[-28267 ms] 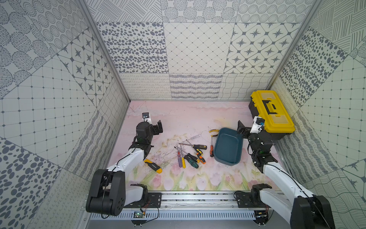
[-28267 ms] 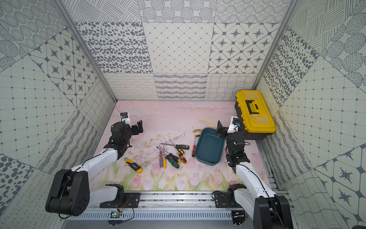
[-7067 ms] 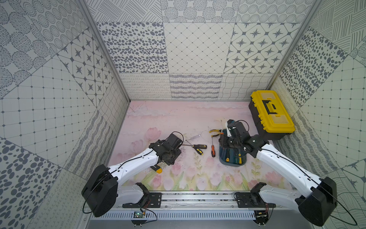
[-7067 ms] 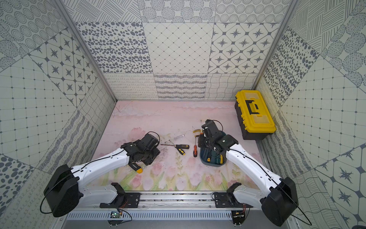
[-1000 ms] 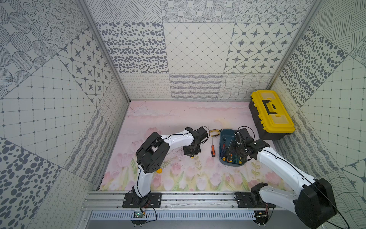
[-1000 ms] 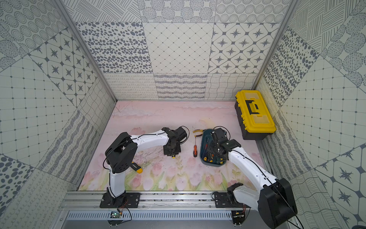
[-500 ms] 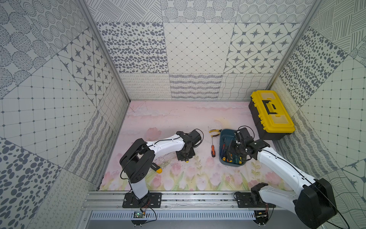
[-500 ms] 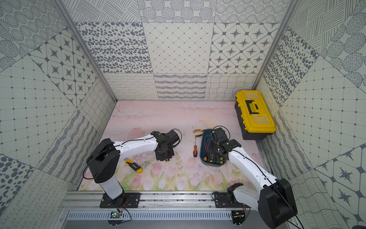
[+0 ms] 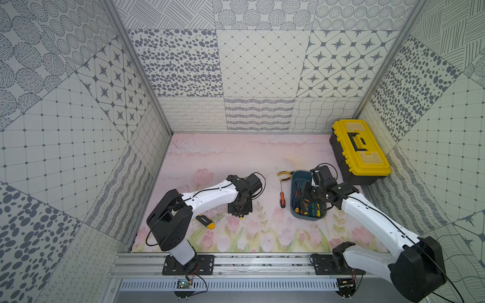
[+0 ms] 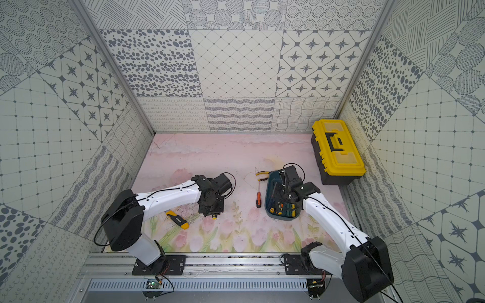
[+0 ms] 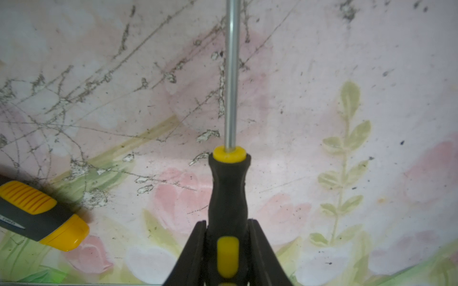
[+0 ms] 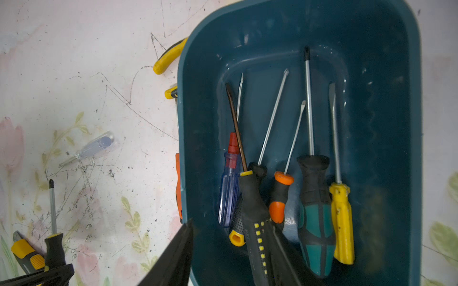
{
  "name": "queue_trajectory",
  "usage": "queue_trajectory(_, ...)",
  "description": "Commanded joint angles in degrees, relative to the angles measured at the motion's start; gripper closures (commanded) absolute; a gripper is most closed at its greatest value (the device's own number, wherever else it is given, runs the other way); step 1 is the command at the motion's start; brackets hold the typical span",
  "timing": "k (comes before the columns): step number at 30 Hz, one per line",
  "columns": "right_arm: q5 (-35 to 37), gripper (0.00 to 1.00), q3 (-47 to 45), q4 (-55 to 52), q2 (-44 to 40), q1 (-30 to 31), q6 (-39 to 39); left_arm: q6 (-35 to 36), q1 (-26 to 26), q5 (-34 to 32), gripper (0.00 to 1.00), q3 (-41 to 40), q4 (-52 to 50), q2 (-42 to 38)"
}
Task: Put the screwdriver on the desktop into the storage box
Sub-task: Place the screwdriver in the storage box.
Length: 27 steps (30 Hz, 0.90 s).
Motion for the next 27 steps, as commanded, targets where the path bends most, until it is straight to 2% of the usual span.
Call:
queue_trajectory(1,1.55,0.5,0.87,1.19,-1.52,-0.07,-0.38,6.57,-1.18,-1.03,0.97,0.64,-3.08,-3.67)
queue_trajectory(6,6.47,0.52,1.01,-1.36,-5.78,-0.81,1.1,5.63,-6.05,-4.53,0.95,8.51,-3.51,-2.29)
queue_trajectory(9,10.76,0.52,1.32,-4.09,-9.73,-1.82,2.06,5.99,-9.19,-4.86,0.95,15.88,-2.67,1.64)
queue_trajectory(14,19.25,0.53,2.05,-11.37,-19.63,-2.29,5.64,5.34,-13.01,-3.13,0.95,31.26,0.52,12.46)
queue_trajectory(18,21.52,0.53,2.75,-15.59,-26.07,-2.4,7.4,1.86,-14.83,1.19,0.95,43.61,1.58,22.76)
queue_trajectory(22,21.23,0.53,2.57,-18.01,-28.0,-2.39,8.65,-0.05,-17.06,1.44,0.96,52.56,0.93,30.45)
queue_trajectory(27,19.67,0.53,1.41,-19.11,-28.68,-2.46,10.0,-3.65,-17.23,1.53,0.97,58.87,-2.02,36.91)
